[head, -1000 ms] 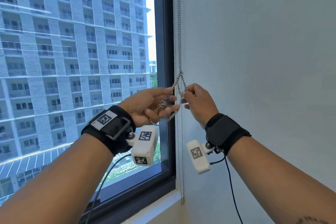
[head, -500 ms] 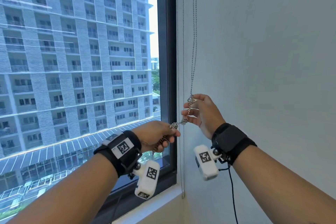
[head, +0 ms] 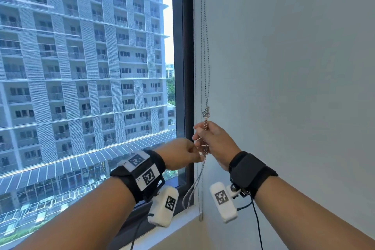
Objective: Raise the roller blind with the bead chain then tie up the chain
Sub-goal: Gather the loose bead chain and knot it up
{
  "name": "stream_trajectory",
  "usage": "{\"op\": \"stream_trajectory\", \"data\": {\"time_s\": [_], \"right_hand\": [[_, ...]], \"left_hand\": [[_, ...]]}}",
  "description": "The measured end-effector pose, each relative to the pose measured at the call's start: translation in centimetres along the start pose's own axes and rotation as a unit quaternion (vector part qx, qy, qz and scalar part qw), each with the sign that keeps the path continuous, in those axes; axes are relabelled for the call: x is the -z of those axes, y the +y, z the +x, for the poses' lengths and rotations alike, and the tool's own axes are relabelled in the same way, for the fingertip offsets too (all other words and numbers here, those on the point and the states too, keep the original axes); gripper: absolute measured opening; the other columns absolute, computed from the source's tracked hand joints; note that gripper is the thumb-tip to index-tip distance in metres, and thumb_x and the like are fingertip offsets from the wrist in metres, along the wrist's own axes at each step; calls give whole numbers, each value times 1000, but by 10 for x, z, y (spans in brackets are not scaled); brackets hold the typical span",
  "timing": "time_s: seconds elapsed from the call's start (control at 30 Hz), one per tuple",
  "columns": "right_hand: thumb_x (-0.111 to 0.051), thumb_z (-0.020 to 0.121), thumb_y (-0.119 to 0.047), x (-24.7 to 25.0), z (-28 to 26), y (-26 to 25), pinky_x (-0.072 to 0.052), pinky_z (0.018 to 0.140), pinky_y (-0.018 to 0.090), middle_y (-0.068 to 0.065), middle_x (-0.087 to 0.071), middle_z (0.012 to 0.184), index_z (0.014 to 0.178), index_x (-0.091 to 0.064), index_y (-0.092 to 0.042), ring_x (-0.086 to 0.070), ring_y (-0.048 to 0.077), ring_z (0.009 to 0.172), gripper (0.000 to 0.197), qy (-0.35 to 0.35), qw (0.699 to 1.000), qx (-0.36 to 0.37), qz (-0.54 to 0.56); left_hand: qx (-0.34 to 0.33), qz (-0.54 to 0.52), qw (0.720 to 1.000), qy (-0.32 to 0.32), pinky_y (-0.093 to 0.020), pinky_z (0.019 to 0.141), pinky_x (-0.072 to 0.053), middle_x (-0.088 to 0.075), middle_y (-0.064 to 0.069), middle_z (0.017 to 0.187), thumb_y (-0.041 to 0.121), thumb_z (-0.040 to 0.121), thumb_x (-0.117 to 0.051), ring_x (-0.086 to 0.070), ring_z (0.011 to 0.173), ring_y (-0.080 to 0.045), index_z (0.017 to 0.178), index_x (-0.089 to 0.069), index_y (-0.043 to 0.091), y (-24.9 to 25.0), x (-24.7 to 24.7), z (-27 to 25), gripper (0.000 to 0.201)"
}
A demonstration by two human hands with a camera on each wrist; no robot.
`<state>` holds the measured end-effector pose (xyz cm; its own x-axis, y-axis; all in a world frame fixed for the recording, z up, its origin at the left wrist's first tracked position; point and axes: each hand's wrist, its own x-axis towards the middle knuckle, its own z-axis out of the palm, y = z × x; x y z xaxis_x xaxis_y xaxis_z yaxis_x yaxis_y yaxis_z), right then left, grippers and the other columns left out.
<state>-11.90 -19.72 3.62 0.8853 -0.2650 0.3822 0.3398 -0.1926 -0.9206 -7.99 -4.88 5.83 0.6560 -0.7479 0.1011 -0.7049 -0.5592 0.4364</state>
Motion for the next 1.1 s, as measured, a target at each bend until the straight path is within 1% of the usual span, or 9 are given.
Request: {"op": "stream_trajectory", "data": {"time_s": [0.13,0.27,0.4,0.63,0.7,0.8,0.87,0.97,1.1], "right_hand": [[-42,104,-18,-1,-8,3,-50,57,28,12,-61,85,114,-56,-6,-59,16,65,21,-19,998,-6,-61],[-39,102,-19,-2,-10,-4,-37,42,20,11,-61,69,102,-56,-11,-49,8,41,19,-41,953,-4,-301],[-43,104,-17,7,-10,-40,-41,75,20,18,-59,134,138,-51,-5,-57,16,94,37,-92,859,79,-498],[-59,96,-20,34,-1,-132,-46,98,31,7,-67,127,128,-64,-14,-61,21,114,33,-130,840,164,-500],[-61,93,-20,35,3,-158,-50,95,38,5,-71,113,112,-69,-14,-65,18,102,22,-111,839,191,-497],[-61,94,-28,41,18,-191,-50,66,21,-7,-66,78,90,-67,-15,-59,-4,63,14,-77,838,235,-486],[-62,94,-30,41,26,-212,-40,47,13,-7,-62,68,87,-67,-11,-50,0,45,20,-65,836,243,-487],[-62,94,-33,40,35,-230,-41,43,23,4,-65,71,90,-67,-9,-47,10,45,25,-89,829,218,-507],[-63,93,-34,36,42,-239,-45,45,26,6,-70,76,90,-69,-12,-51,10,47,23,-112,805,199,-547]], "left_hand": [[-48,192,970,138,-23,58,-42,-59,3,78,30,95,-51,-57,68,-12,81,-59,18,43,26,-10,20],[-212,344,909,107,-45,115,-30,-53,7,136,16,92,-56,-47,129,-16,131,-54,34,72,42,0,43],[-216,475,853,9,-54,122,-2,-44,5,150,19,87,-61,-32,145,-16,151,-30,36,73,56,18,73],[-272,256,917,142,-40,94,-52,-68,-4,117,15,79,-69,-64,94,-21,155,-11,23,59,89,25,96],[-319,238,873,281,-42,94,-51,-63,-8,117,15,79,-72,-58,92,-19,155,-13,16,58,95,23,97],[-414,230,704,530,-40,89,-46,-42,-12,120,17,77,-72,-49,104,-26,132,-34,11,56,89,20,68],[-502,258,643,518,-38,78,-44,-42,-10,107,15,78,-69,-47,90,-26,111,-43,11,58,74,15,43],[-510,376,667,392,-44,70,-50,-60,-16,91,5,82,-53,-56,76,-31,97,-58,3,68,54,12,16],[-343,474,722,370,-49,98,-46,-64,-27,109,6,93,-31,-61,101,-42,104,-64,-6,85,60,30,38]]}}
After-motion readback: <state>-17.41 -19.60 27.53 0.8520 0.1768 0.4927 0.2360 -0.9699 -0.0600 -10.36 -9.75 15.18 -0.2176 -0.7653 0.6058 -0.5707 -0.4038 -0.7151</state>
